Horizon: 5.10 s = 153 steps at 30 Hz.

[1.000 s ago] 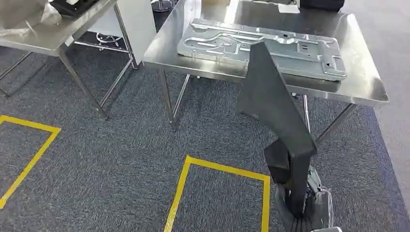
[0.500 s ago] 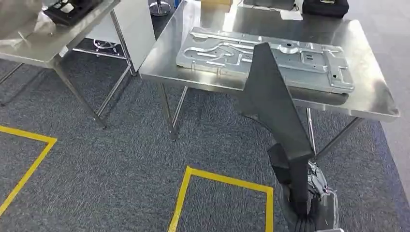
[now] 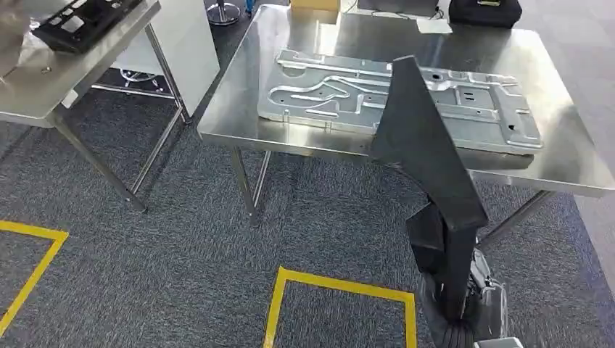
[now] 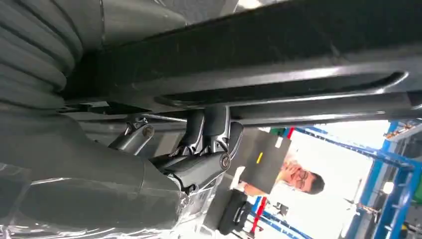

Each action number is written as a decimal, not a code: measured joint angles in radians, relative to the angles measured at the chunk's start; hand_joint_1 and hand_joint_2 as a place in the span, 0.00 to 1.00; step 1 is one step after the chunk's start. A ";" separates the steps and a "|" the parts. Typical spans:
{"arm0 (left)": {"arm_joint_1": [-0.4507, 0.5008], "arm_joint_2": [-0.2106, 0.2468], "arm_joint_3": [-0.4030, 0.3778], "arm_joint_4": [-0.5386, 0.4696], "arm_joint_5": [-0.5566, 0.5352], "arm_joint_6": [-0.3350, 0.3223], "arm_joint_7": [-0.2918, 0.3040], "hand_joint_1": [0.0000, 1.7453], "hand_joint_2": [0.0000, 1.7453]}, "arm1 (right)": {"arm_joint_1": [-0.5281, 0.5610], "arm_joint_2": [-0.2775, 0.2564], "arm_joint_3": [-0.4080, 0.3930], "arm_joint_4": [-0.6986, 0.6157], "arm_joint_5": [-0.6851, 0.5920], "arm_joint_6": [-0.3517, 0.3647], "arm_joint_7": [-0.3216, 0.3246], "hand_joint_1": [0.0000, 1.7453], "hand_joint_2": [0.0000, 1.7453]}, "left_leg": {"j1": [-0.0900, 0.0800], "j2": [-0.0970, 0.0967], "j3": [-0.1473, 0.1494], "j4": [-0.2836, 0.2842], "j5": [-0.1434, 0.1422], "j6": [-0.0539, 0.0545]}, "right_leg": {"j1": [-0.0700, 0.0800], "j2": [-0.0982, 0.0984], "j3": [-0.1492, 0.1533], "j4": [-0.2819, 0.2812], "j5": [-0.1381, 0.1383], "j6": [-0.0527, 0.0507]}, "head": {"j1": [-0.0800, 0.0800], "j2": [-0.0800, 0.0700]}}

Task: Take the parts from the cabinet and place them on the table.

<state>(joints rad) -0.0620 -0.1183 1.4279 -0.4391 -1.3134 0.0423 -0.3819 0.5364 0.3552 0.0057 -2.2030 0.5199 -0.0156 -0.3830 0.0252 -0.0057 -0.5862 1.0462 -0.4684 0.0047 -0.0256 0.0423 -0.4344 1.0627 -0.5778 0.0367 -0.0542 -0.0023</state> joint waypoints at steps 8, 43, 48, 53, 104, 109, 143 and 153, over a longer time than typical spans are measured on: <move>0.004 0.002 -0.002 -0.002 0.000 -0.002 0.000 0.00 1.00 | -0.007 0.000 -0.002 0.000 0.007 -0.005 0.002 1.00 1.00 | -0.006 -0.001 0.153 -0.045 -0.089 0.009 | 0.011 -0.037 -0.249 0.132 -0.045 -0.008 | 0.008 0.000; -0.002 -0.003 -0.019 -0.002 -0.016 -0.002 0.005 0.00 1.00 | -0.230 -0.019 -0.171 -0.150 0.541 -0.244 0.244 1.00 1.00 | -0.013 0.001 0.079 -0.026 -0.053 -0.013 | 0.012 -0.038 -0.157 -0.004 0.098 -0.024 | 0.020 0.000; -0.006 0.001 -0.022 0.007 -0.026 -0.002 0.003 0.00 1.00 | -0.360 -0.088 -0.236 -0.093 0.832 -0.241 0.343 1.00 1.00 | -0.011 0.005 0.040 0.067 -0.111 -0.030 | 0.005 -0.037 -0.144 -0.025 0.099 -0.052 | 0.020 0.000; -0.002 0.009 -0.029 0.020 -0.036 -0.002 0.000 0.00 1.00 | -0.457 -0.202 -0.272 0.057 1.011 -0.217 0.408 1.00 1.00 | -0.012 0.005 -0.091 0.232 -0.104 -0.023 | 0.015 -0.037 -0.132 -0.024 0.088 -0.061 | 0.020 0.000; -0.003 0.080 -0.065 0.082 -0.066 0.003 -0.025 0.00 0.00 | -0.782 -0.611 -0.057 1.027 1.036 -0.377 0.305 0.00 1.00 | -0.023 -0.001 0.010 -0.028 0.014 -0.003 | -0.003 -0.037 -0.168 -0.024 0.119 -0.007 | 0.034 0.000; -0.002 0.080 -0.066 0.084 -0.061 -0.001 -0.022 0.00 0.00 | -0.759 -0.565 -0.099 0.969 0.954 -0.358 0.269 0.00 1.00 | -0.015 0.000 -0.026 0.068 -0.057 -0.028 | -0.002 -0.039 -0.164 -0.029 0.121 -0.045 | 0.032 0.000; 0.008 0.063 0.037 0.097 0.071 -0.022 -0.005 0.00 0.00 | -0.074 -0.128 0.009 -0.188 -0.247 0.030 -0.058 0.00 0.00 | -0.015 0.000 -0.075 0.273 -0.195 -0.035 | 0.012 -0.044 -0.189 -0.022 0.137 -0.065 | 0.034 0.000; 0.000 0.043 0.059 0.090 0.090 -0.024 0.002 0.00 0.00 | 0.031 -0.032 -0.175 -0.186 -0.388 0.004 -0.081 0.00 0.00 | -0.028 0.005 0.142 -0.090 -0.044 0.020 | 0.012 -0.042 -0.230 -0.037 0.212 -0.020 | 0.032 0.000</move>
<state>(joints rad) -0.0617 -0.0756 1.4866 -0.3491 -1.2238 0.0187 -0.3799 0.5672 0.3231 -0.1690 -2.3888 0.1324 -0.0119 -0.4643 -0.0024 -0.0008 -0.4438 0.9566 -0.5120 0.0244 -0.0132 -0.0001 -0.6647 1.0258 -0.3656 0.0163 -0.0221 -0.0023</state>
